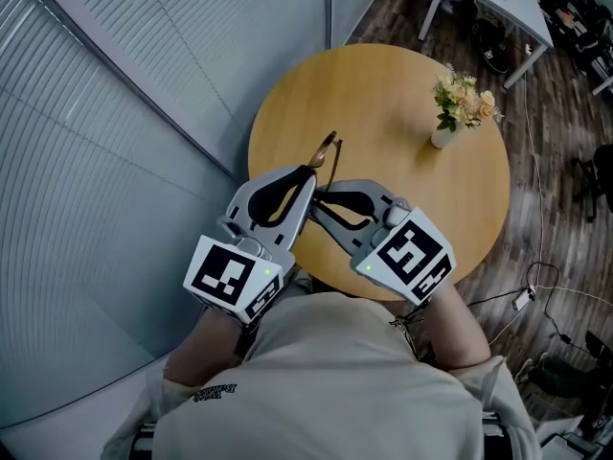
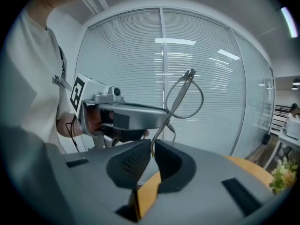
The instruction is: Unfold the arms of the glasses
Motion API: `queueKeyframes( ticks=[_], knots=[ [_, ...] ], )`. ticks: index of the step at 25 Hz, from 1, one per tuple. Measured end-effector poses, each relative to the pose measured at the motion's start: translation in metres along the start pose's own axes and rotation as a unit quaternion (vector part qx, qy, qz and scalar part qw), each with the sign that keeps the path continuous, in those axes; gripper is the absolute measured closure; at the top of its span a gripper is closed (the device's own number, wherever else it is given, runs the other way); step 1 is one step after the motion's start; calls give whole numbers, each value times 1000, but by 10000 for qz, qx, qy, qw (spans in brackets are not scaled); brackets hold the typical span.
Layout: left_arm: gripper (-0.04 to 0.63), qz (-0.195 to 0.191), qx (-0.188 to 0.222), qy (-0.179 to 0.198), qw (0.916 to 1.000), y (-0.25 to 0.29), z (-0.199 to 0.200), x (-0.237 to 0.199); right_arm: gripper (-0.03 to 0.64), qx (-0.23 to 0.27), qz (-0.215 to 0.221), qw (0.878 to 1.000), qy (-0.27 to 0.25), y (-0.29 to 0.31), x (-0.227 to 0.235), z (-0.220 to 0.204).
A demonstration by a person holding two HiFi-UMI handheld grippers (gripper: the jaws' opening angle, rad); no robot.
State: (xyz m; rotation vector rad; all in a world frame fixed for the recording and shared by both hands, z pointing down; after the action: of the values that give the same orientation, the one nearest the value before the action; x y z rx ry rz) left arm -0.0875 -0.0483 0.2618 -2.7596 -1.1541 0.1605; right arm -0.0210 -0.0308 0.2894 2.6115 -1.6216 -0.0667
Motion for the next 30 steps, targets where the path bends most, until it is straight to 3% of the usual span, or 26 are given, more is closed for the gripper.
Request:
queueKeyframes(
  ticks=[6, 12, 24, 30],
  knots=[
    [551, 171, -32, 5, 9998, -2, -3, -14, 574, -34, -189, 9998, -68, -15, 9, -3],
    [551, 255, -160, 314, 9991, -5, -1, -20, 574, 37, -480, 9988, -43, -41, 20, -1],
    [551, 24, -567, 408, 9976, 2, -21, -15, 573, 115, -1394, 9889, -510, -101, 54, 23],
    [551, -92, -660, 434, 9968, 8, -26, -14, 572, 42, -1519, 9861, -673, -105, 61, 27]
  ],
)
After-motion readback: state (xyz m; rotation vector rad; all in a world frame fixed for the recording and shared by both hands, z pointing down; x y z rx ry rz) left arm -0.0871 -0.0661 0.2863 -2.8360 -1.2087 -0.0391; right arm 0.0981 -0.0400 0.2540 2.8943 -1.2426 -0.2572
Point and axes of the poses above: the fingertips, and each gripper's own axes: y forward along the fingers, x to its right, z out of its top, the point moved 5 cm from there along -y, backward along the fingers, and after that the axes turned 15 degrees about x, right-handed, at the moved point
